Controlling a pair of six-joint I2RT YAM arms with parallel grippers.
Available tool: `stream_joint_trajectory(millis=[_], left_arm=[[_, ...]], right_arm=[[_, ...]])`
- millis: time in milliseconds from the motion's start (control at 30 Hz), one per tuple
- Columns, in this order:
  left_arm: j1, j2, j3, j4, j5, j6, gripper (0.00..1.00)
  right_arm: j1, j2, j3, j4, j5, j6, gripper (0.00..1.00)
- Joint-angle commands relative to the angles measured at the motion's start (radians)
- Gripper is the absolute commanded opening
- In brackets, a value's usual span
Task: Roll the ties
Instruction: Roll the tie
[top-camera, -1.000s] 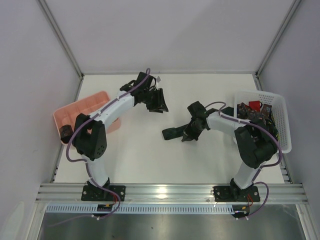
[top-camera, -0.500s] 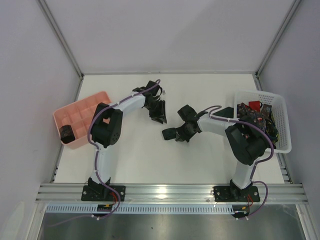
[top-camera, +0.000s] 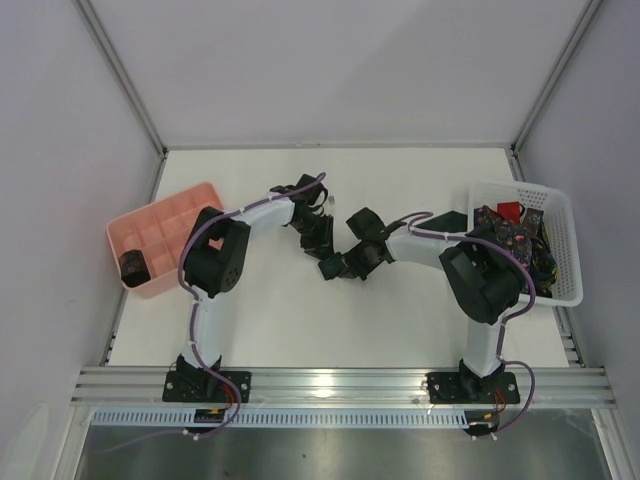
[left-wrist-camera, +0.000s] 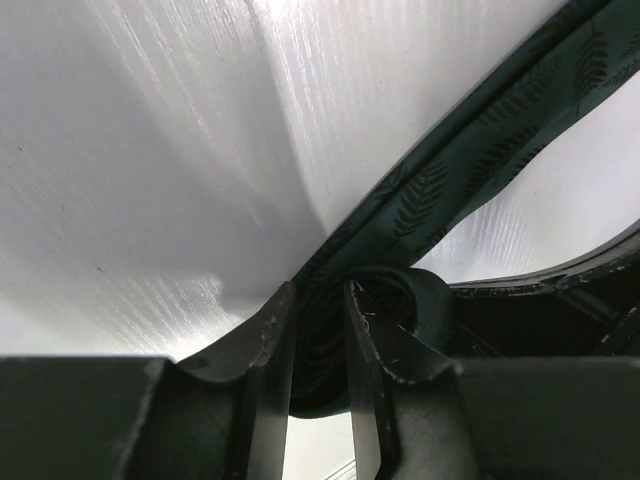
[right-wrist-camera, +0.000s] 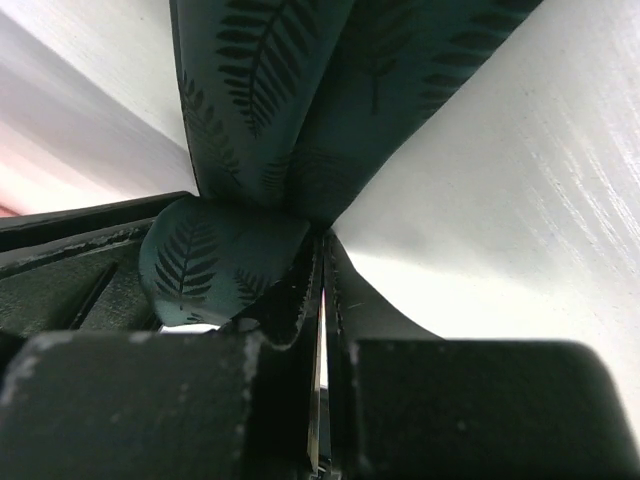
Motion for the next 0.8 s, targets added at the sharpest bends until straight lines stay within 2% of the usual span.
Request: stream_joint_trajectory(millis=[0, 133, 267, 367, 467, 533, 633, 767], left_arm=[[-0.004, -0.059, 0.001, -0.008, 0.002, 0.021, 0.31], [0.014, -0.062, 0.038, -0.029, -0.076, 0.016, 0.36], [0.043, -0.079, 0.087, -0.054, -0.143, 0.03, 0.47], [0.069, -0.129, 0.078, -0.049, -0.18, 0.027, 0.58], [0.092, -0.205, 0.038, -0.046, -0.217, 0.015, 0.64], [0.106, -0.282, -0.026, -0.034, -0.22, 0.001, 0.64], [0.112, -0.363, -0.152, -0.005, -0.167, -0.047, 0.64], [0.111, -0.511, -0.383, 0.098, -0.059, -0.169, 0.61]], right_arm=[[-0.002, -0.025, -0.03, 0.012, 0.017, 0.019, 0.0], [-0.014, -0.074, -0.073, -0.002, 0.026, -0.05, 0.0], [-0.042, -0.117, -0.08, -0.052, 0.043, -0.187, 0.0], [-0.059, -0.16, -0.074, -0.068, 0.061, -0.343, 0.0], [-0.069, -0.18, -0.044, -0.085, 0.056, -0.548, 0.02], [-0.089, -0.165, 0.021, -0.109, 0.008, -0.712, 0.03], [-0.114, -0.113, 0.127, -0.156, -0.075, -0.873, 0.05], [-0.122, -0.025, 0.27, -0.212, -0.173, -1.003, 0.13]])
